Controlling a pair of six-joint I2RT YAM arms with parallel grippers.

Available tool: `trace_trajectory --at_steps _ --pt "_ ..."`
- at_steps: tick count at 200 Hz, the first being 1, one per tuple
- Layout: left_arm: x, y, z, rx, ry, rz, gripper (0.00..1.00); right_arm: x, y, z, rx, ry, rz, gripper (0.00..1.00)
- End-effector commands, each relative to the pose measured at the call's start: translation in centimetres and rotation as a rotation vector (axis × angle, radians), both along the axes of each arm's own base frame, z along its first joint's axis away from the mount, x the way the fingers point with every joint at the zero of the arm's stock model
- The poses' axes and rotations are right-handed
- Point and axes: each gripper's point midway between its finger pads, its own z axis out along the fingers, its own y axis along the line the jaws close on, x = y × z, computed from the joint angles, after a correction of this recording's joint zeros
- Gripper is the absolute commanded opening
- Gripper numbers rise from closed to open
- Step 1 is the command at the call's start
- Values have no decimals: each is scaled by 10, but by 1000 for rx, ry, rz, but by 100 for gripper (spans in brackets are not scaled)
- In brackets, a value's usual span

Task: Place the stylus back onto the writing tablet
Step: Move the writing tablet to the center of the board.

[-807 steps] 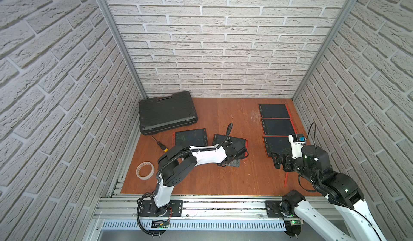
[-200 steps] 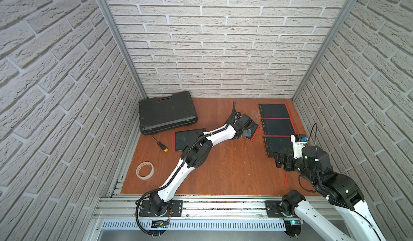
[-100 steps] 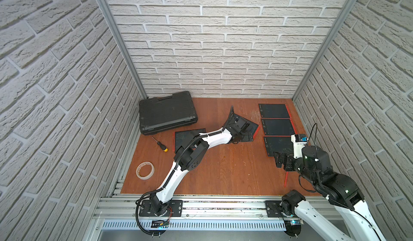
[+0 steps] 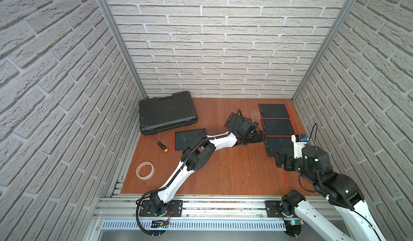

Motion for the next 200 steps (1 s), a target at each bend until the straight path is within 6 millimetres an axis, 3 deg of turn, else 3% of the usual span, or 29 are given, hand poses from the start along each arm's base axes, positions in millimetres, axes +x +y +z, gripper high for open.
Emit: trace_trajectory --at_steps 1,57,81,109,133,161,200 --pt "-2 27 -92 138 131 56 98 5 -1 4 5 -27 -16 96" --pt "53 17 -88 49 19 143 98 6 0 3 4 -24 -12 96" --pt "73 5 -73 -25 -12 144 98 6 0 2 3 -19 -12 96" --pt "87 -4 -42 -101 -72 118 98 6 1 1 4 -17 -10 96" --pt "83 -7 -15 -140 -121 65 98 7 1 2 4 -18 -10 96" --pt "62 -6 13 -193 -147 -29 98 7 1 2 4 -16 -9 96" --pt "27 22 50 -196 -185 -112 98 7 2 2 8 -17 -3 96"
